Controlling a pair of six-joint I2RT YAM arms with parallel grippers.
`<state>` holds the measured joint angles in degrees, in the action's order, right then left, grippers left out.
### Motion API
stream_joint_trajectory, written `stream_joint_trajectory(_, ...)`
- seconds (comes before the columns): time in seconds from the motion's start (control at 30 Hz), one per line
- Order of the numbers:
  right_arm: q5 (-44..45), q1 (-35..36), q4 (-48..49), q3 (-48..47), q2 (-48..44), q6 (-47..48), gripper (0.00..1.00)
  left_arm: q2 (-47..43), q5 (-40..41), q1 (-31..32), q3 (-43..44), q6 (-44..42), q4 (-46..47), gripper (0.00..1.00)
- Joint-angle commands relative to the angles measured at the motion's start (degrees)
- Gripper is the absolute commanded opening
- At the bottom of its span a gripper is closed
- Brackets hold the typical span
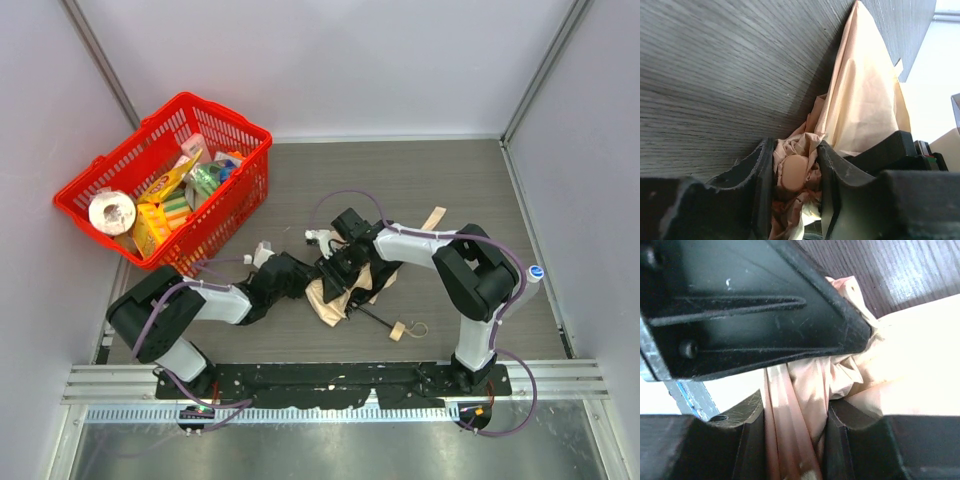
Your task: Put away the umbrella
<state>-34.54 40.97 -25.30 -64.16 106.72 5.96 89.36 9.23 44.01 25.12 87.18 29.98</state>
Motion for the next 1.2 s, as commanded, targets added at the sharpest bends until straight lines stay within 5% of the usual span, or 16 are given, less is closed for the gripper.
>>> stream_joint_trajectory(0.0, 0.7, 1.9, 1.9, 1.8, 1.0, 1.0, 0.01, 2.4, 0.7, 2.2, -1.7, 1.4, 0.7, 0.24)
stream_joint_trajectory(0.1, 5.1, 2.2, 3.6, 2.0, -0.3, -1.8, 0.01, 2.0, 0.1, 2.2, -1.4, 1.0, -2.2, 0.10)
stream_joint_trajectory(0.23, 17.5, 4.1, 5.4, 2.6, -3.9, -7.3, 0.27, 0.8, -0.5, 2.3, -0.6, 0.5, -6.9, 0.00)
stream_joint_trajectory(0.37, 29.1, 7.0, 4.8, 4.8, -10.3, -11.1, 0.65, -0.7, -1.1, 2.1, -0.7, 1.8, -10.5, 0.00)
stream_joint_trajectory(0.47, 32.3, 7.9, 3.6, 7.3, -19.2, -13.7, 0.76, -1.6, -2.0, 2.0, 0.1, 2.1, -14.2, 0.00)
stream_joint_trajectory(0.77, 42.4, 16.8, 1.2, 9.8, -35.2, -14.0, 0.78, -3.4, -3.3, 2.0, 1.7, 2.5, -20.0, 0.00)
stream_joint_trajectory(1.03, 59.7, 29.8, 7.4, 9.6, -28.8, -11.0, 0.77, -3.3, -4.5, 1.3, 6.9, 3.1, -32.3, 0.00)
stream_joint_trajectory(1.17, 62.9, 30.7, 8.5, 11.2, -23.8, -11.1, 0.77, -3.4, -4.5, 1.1, 7.7, 3.4, -34.9, 0.00)
